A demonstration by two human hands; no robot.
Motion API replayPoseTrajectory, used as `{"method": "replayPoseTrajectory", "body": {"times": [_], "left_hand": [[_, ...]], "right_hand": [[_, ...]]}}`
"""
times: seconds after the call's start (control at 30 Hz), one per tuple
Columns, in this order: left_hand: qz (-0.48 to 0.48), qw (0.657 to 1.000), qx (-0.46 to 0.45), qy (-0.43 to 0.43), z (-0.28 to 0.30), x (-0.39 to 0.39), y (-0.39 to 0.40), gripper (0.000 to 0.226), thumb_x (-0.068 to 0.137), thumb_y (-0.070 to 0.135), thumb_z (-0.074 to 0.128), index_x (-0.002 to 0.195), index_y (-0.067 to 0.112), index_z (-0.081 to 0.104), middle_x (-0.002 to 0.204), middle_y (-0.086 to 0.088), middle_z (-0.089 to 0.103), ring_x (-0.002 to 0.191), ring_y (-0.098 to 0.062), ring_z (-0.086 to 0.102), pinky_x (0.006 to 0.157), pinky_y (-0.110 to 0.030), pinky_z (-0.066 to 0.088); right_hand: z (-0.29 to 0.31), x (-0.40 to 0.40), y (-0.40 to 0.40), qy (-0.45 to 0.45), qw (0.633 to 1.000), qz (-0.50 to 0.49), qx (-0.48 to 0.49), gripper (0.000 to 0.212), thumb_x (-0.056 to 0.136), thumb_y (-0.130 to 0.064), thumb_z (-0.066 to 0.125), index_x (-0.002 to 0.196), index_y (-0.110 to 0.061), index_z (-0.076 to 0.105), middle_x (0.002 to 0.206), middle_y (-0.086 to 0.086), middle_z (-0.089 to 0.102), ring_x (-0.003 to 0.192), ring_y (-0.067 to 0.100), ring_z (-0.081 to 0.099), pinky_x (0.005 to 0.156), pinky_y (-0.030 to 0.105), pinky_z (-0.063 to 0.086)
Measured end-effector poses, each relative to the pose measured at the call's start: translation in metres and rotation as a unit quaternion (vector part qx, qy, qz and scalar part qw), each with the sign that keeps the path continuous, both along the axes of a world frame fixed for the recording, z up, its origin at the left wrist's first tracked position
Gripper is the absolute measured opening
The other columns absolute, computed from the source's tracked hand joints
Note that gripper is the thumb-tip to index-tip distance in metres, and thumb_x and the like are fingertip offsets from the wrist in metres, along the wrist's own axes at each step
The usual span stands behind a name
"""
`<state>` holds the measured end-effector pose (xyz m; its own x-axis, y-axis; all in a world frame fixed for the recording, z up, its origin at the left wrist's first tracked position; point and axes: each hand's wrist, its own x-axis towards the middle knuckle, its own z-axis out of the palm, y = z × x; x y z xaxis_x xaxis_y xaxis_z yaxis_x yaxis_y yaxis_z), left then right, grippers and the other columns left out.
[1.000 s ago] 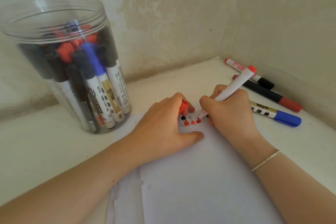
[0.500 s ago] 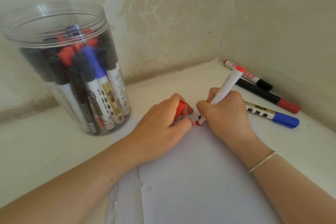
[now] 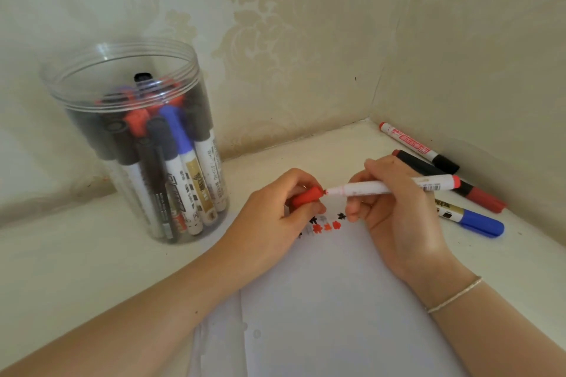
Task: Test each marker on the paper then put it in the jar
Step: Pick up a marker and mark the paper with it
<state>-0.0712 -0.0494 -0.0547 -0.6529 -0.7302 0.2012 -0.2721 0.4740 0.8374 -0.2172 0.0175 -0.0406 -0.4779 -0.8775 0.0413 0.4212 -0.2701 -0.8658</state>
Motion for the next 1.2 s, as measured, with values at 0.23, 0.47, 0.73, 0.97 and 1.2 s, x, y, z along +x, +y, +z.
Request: {"method": "replayPoseTrajectory", "body": {"times": [0.23, 0.47, 0.73, 0.97, 1.2], "left_hand": [[0.001, 1.000, -0.006, 0.000, 0.000, 0.001, 0.000, 0.011, 0.089, 0.025, 0.064, 0.092, 0.028, 0.053, 0.081, 0.016, 0.069, 0.058, -0.004, 0.047, 0.059, -0.012, 0.038], [-0.015, 1.000, -0.019, 0.010, -0.003, 0.002, -0.002, 0.012, 0.088, 0.022, 0.066, 0.088, 0.028, 0.056, 0.074, 0.012, 0.065, 0.061, -0.004, 0.048, 0.059, -0.016, 0.038], [-0.030, 0.998, 0.009, 0.063, 0.006, 0.008, 0.005, 0.021, 0.098, 0.030, 0.048, 0.086, 0.020, 0.062, 0.057, 0.010, 0.045, 0.051, -0.004, 0.039, 0.050, -0.015, 0.030], [0.114, 0.992, -0.030, 0.052, 0.007, 0.007, 0.005, 0.046, 0.095, 0.032, 0.051, 0.051, 0.023, 0.056, 0.038, 0.012, 0.047, 0.037, -0.006, 0.043, 0.045, -0.011, 0.031], [0.139, 0.988, -0.016, 0.064, 0.006, 0.006, 0.008, 0.052, 0.095, 0.025, 0.052, 0.043, 0.022, 0.049, 0.035, 0.010, 0.044, 0.034, -0.006, 0.038, 0.044, -0.013, 0.029]], "right_hand": [[-0.003, 0.000, -0.002, 0.026, 0.999, -0.028, 0.017, 0.030, 0.091, -0.002, 0.051, 0.062, -0.005, 0.043, 0.059, 0.014, 0.053, 0.038, 0.020, 0.047, 0.040, 0.027, 0.040], [-0.006, -0.001, -0.002, 0.120, 0.991, 0.027, 0.052, 0.020, 0.077, -0.012, 0.068, 0.070, 0.003, 0.057, 0.054, 0.011, 0.058, 0.038, 0.017, 0.046, 0.041, 0.024, 0.041], [0.000, -0.002, 0.002, 0.024, 1.000, -0.015, 0.007, 0.032, 0.085, -0.029, 0.059, 0.074, 0.001, 0.067, 0.065, 0.016, 0.063, 0.045, 0.024, 0.055, 0.045, 0.028, 0.047], [-0.006, 0.024, -0.001, 0.346, 0.923, -0.148, 0.081, 0.051, 0.089, -0.027, 0.063, 0.059, 0.010, 0.044, 0.050, 0.013, 0.029, 0.046, 0.011, 0.027, 0.045, 0.020, 0.025], [-0.003, 0.031, 0.001, 0.346, 0.919, -0.167, 0.088, 0.058, 0.089, -0.019, 0.064, 0.054, -0.007, 0.020, 0.052, 0.002, 0.016, 0.051, 0.010, 0.016, 0.046, 0.021, 0.017]]}}
